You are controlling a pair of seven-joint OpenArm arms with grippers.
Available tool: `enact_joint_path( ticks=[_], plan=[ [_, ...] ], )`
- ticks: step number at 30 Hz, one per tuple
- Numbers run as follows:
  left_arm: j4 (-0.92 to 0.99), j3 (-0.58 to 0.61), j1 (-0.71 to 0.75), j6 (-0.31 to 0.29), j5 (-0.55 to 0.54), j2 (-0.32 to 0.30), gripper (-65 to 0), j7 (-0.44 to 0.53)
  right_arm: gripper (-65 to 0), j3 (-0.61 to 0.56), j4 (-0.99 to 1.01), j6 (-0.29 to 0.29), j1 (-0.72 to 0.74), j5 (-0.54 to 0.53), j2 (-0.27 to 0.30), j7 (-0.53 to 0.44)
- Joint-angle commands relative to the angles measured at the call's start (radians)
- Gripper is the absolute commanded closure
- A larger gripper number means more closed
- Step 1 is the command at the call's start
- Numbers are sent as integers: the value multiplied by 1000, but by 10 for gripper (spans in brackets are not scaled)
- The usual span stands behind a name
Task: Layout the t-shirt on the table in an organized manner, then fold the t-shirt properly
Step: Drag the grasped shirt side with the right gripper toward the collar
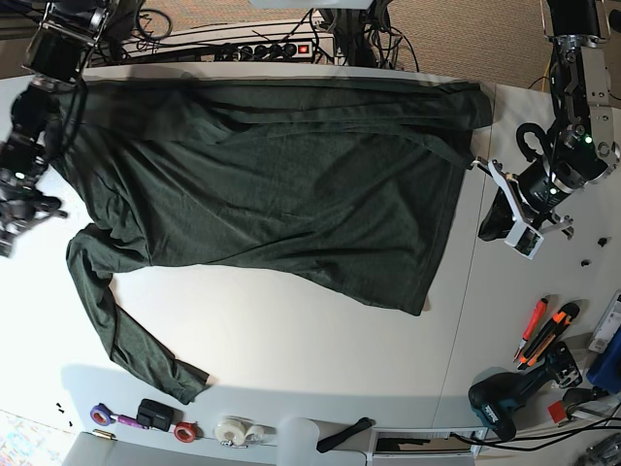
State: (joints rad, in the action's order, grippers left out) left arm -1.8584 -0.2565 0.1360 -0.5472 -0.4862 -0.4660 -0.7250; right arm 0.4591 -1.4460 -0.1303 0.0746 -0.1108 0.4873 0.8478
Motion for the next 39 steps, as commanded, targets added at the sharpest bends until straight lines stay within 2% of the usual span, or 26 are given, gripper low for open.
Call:
enact_joint_path(
  ticks=[1, 5, 8, 9, 11, 18, 23, 29, 31, 32, 39],
  plan=[
    [-16, -8, -11, 3, -16, -14, 0, 28, 0, 20, 15, -16, 31, -39, 20, -36],
    [-16, -8, -11, 3, -15, -14, 0, 38, -15, 47, 183, -139, 129, -100, 21, -81],
    [-16, -8, -11, 3, -15, -14, 0, 37, -173, 46, 349, -163, 222, -140, 20, -121],
    [-16, -8, -11, 3, -15, -14, 0, 37, -205, 46, 403, -180, 253, -146, 20, -128],
    [-16, -8, -11, 3, -15, -14, 0, 37, -228, 46, 499, -219, 308, -158, 20, -141],
    [-16, -8, -11, 3, -28, -14, 0, 37, -228, 46, 612, -233, 396, -162, 16, -174],
    [-16, -8, -11, 3, -38, -14, 0, 37, -224, 46, 615, -216, 402, -150, -27, -194],
    [-16, -8, -11, 3, -37, -14, 0, 37, -94, 44, 690, -159, 405, -75, -98, -266],
    [-16, -8, -11, 3, -38, -14, 0, 36, -18, 44, 698, -158, 406, -75, -114, -284],
    [-16, -8, -11, 3, -38, -14, 0, 36, 0, 44, 698, -159, 411, -76, -122, -291],
    [-16, -8, -11, 3, -37, -14, 0, 37, 0, 44, 697, -196, 531, -94, -134, -298]
  ],
)
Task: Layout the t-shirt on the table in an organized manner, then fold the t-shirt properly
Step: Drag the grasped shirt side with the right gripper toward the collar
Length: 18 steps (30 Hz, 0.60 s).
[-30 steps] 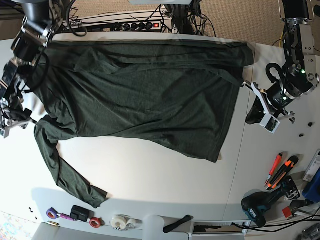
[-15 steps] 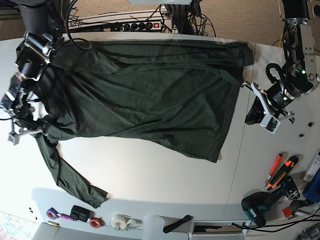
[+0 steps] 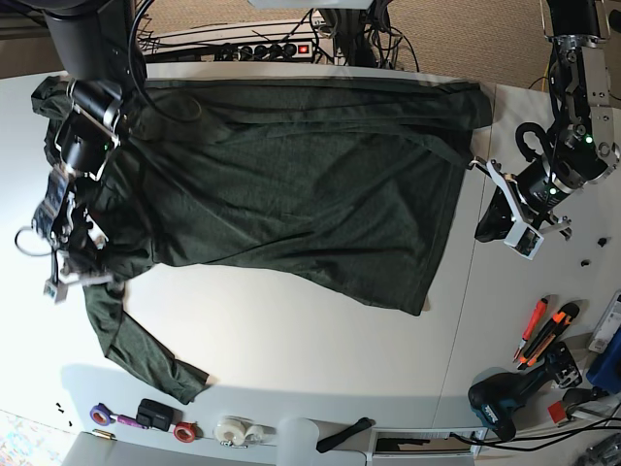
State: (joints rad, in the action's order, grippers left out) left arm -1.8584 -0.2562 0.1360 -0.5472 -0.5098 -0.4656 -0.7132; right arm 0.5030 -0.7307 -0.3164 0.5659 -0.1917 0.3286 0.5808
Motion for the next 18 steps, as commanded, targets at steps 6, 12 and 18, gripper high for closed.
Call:
enact_joint_path(
  ticks=[6, 12, 18],
  plan=[
    [-16, -9, -11, 4, -13, -14, 0, 26, 0, -27, -18, -37, 124, -29, -3, -56],
    [-16, -9, -11, 34, -2, -14, 0, 26, -61, -238, -18, -175, 125, -29, -4, -49],
    [-16, -9, -11, 57, 21, -14, -62, 25, -142, -426, -21, -232, 130, -80, -1, -46]
  ],
)
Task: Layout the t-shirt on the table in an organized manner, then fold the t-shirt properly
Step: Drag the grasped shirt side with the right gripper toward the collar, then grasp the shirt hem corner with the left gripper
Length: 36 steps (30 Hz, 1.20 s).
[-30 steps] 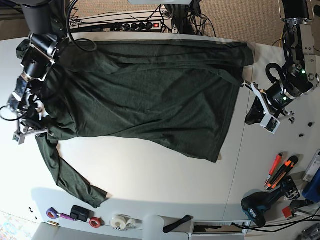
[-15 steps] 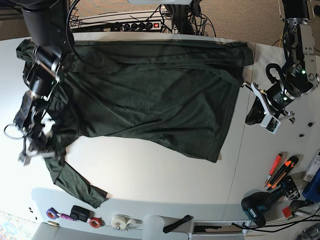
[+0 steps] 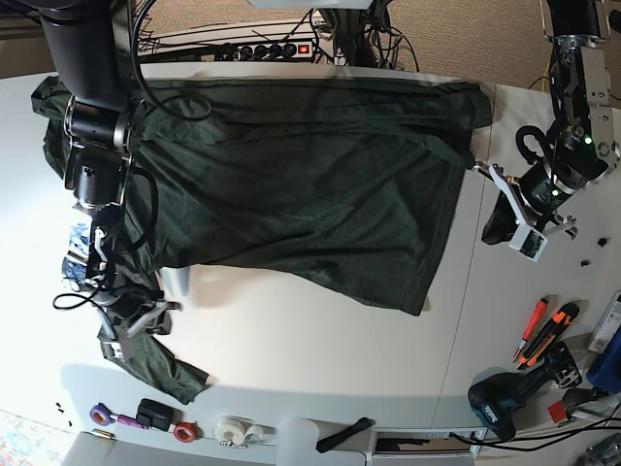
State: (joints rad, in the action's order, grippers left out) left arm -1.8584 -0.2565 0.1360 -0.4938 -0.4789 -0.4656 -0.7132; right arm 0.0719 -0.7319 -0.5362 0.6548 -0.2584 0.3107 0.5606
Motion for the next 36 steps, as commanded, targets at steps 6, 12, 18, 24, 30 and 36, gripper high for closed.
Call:
enact_joint_path(
  ticks=[6, 12, 18, 24, 30, 36],
  plan=[
    [-16, -8, -11, 41, 25, -14, -168, 25, -142, 51, -111, 11, 44, -10, 49, 21],
    [-15, -8, -11, 113, 104, -15, -228, 26, -196, 326, -250, -25, -36, -55, 143, 185],
    [-15, -8, -12, 116, 101, -19, -235, 26, -336, 402, -248, -104, -243, -148, 269, 180],
    [-15, -8, -11, 117, 102, -19, -235, 26, -336, 377, -238, -125, -328, -217, 282, 226],
    [-15, -8, -11, 116, 102, -19, -235, 25, -336, 263, -165, -148, -325, -246, 282, 232],
    [-15, -8, -11, 116, 101, -19, -235, 25, -336, 175, -93, -143, -325, -246, 280, 201]
  ],
)
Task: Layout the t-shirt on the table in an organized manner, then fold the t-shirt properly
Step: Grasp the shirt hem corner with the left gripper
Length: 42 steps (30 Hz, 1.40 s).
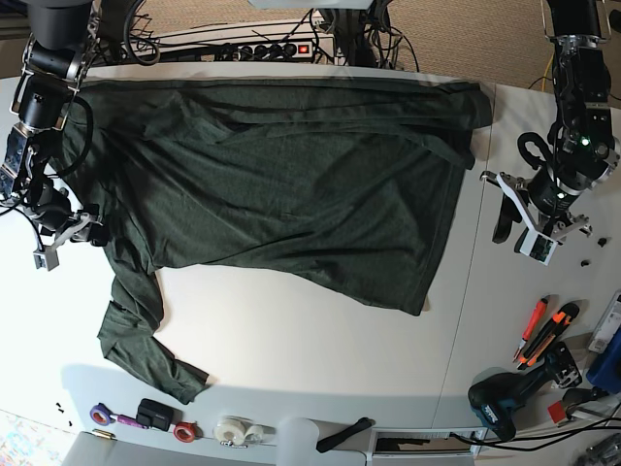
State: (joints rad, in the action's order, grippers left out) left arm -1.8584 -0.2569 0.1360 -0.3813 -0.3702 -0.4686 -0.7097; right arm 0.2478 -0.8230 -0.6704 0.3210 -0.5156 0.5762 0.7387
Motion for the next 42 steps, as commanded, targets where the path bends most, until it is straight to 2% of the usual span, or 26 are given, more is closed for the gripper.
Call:
enact_joint_path(
  ticks=[1, 10, 15, 16, 17, 19, 20, 23, 25, 27, 31, 33, 42],
  plan=[
    [-15, -8, -11, 4, -8, -16, -235, 23, -336, -6, 4, -9, 9, 10, 11, 23],
    [-15, -8, -11, 4, -7, -16, -235, 23, -335, -6, 6, -28, 9, -27, -67, 68],
    [-15, -8, -11, 4, -8, -16, -235, 22, -332, -6, 6, -28, 9, -27, -60, 69],
    [-15, -8, -11, 4, -11, -16, -235, 22, -302, -6, 6, -28, 8, -27, -57, 69],
    [-15, -8, -11, 4, -19, -16, -235, 22, -242, -6, 6, -28, 8, -27, -54, 69],
    [-9, -8, -11, 4, -60, -16, -235, 23, -47, -5, 6, -28, 8, -27, -50, 71],
    [1, -8, -14, 4, -87, -16, -235, 23, 0, -5, 6, -28, 8, -27, -50, 71],
    [96, -8, -50, 19, -148, -7, -236, 24, 0, -4, 6, -28, 9, -27, -50, 64],
    [221, -8, -112, 56, -198, -2, -237, 23, 0, -4, 6, -28, 8, -27, -50, 52],
    [374, -8, -191, 53, -276, 1, -248, 16, 0, -4, 6, -28, 8, -27, -50, 49],
    [652, -8, -357, -89, -446, 6, -283, -83, 0, -4, 6, -28, 8, -35, -50, 48],
    [753, -8, -425, -138, -503, 10, -296, -126, 0, -4, 6, -28, 8, -38, -50, 47],
    [1138, -7, -680, -144, -516, 76, -296, -134, 0, -4, 6, -28, 8, -50, -50, 48]
  ],
)
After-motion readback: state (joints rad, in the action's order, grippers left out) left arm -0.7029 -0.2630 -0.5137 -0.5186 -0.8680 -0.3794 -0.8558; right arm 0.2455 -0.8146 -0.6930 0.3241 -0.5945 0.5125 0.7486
